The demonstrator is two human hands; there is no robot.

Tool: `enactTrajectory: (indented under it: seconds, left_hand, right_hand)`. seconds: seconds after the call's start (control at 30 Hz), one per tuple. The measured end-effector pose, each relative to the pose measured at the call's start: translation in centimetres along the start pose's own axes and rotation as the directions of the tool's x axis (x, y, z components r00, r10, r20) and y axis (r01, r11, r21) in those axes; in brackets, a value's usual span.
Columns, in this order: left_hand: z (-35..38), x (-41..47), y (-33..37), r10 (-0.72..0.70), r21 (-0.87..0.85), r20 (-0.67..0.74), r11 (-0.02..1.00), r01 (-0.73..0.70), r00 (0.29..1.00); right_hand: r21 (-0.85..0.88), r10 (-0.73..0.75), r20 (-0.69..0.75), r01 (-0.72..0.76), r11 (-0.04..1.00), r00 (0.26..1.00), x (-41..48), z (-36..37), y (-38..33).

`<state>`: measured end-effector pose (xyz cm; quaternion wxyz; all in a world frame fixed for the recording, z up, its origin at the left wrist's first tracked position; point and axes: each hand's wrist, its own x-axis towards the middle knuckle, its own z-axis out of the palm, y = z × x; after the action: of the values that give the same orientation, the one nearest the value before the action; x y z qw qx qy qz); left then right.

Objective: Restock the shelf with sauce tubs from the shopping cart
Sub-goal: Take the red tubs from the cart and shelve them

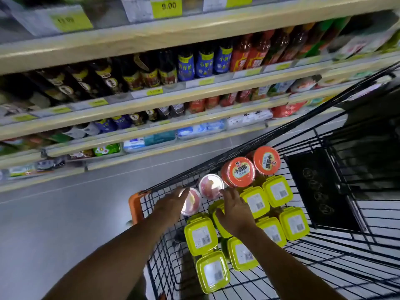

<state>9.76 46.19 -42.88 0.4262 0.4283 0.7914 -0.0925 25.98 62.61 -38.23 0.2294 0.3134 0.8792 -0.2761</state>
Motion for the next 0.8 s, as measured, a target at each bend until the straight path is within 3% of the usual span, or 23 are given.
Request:
enactTrajectory:
  seconds: [0.37, 0.53, 0.8]
  left_hand:
    - [3.9, 4.0, 0.4, 0.017, 0.140, -0.048, 0.990, -0.010, 0.999]
    - [4.0, 4.0, -0.2, -0.009, 0.151, -0.051, 0.988, 0.016, 0.999]
    - [2.8, 0.7, -1.0, -0.060, 0.059, -0.120, 0.996, 0.068, 0.991]
  right_hand:
    - [-0.125, -0.035, 0.140, 0.053, 0.991, 0.990, 5.8, 2.7, 0.0]
    - [-0.233, 0.116, 0.267, -0.053, 0.971, 0.957, 8.3, 3.3, -1.4]
    - [-0.462, 0.218, 0.212, -0.099, 0.881, 0.953, 10.4, 3.9, -2.5]
